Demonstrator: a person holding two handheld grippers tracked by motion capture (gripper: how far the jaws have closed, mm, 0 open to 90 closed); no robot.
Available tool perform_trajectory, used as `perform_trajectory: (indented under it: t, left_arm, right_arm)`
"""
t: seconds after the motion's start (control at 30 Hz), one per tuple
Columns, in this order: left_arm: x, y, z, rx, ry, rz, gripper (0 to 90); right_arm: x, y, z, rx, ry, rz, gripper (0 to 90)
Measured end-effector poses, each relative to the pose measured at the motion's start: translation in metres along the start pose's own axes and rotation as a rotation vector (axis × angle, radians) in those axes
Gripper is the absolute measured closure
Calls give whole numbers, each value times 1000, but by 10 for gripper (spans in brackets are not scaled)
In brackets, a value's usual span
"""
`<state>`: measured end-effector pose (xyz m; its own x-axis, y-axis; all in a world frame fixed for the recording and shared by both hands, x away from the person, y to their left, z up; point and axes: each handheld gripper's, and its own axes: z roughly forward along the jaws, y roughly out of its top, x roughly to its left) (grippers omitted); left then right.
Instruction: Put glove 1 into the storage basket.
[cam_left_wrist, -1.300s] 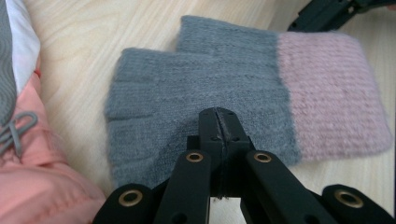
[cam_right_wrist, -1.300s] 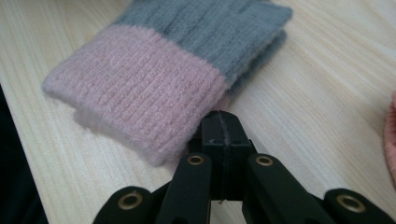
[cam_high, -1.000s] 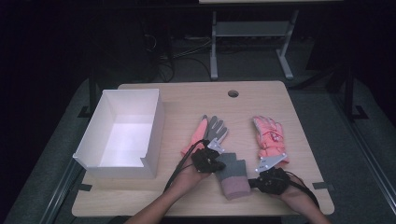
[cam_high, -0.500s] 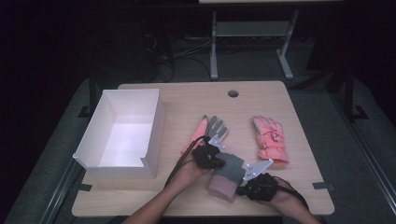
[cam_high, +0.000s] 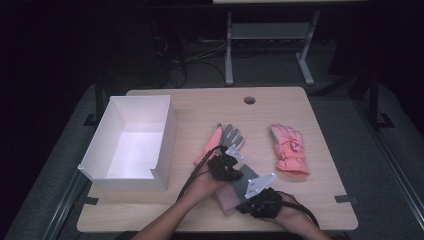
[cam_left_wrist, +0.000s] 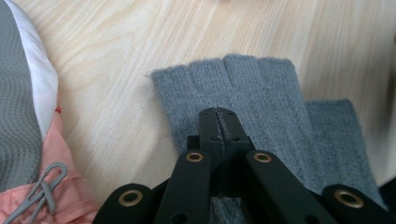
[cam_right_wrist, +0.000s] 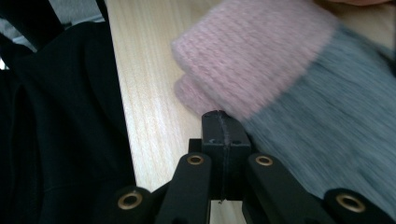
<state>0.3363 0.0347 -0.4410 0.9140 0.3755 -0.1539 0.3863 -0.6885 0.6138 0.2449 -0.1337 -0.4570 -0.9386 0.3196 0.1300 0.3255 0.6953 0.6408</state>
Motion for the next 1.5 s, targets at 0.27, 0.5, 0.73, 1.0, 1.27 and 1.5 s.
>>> perform_trajectory:
  t: [0.27,0.5,0.73,1.0,1.27,1.5]
  left_arm:
    - [-7,-7,-23,-45,-6,-40,634]
    - [-17,-14,-28,-31,-14,-31,292]
    - [-27,-16,-11,20,-22,-11,185]
    - [-31,-18,1,53,24,10,161]
    - [-28,-20,5,101,24,11,141]
    - [-30,-19,6,107,5,-14,236]
  right_arm:
    - [-9,-23,-35,-74,-83,110,670]
    - [-19,-45,-55,-92,-221,222,399]
    - [-30,-57,-65,-116,-263,302,255]
    - [-32,-57,-61,-95,-265,311,161]
    - [-33,-57,-60,-92,-275,310,148]
    - [-33,-57,-60,-100,-282,311,140]
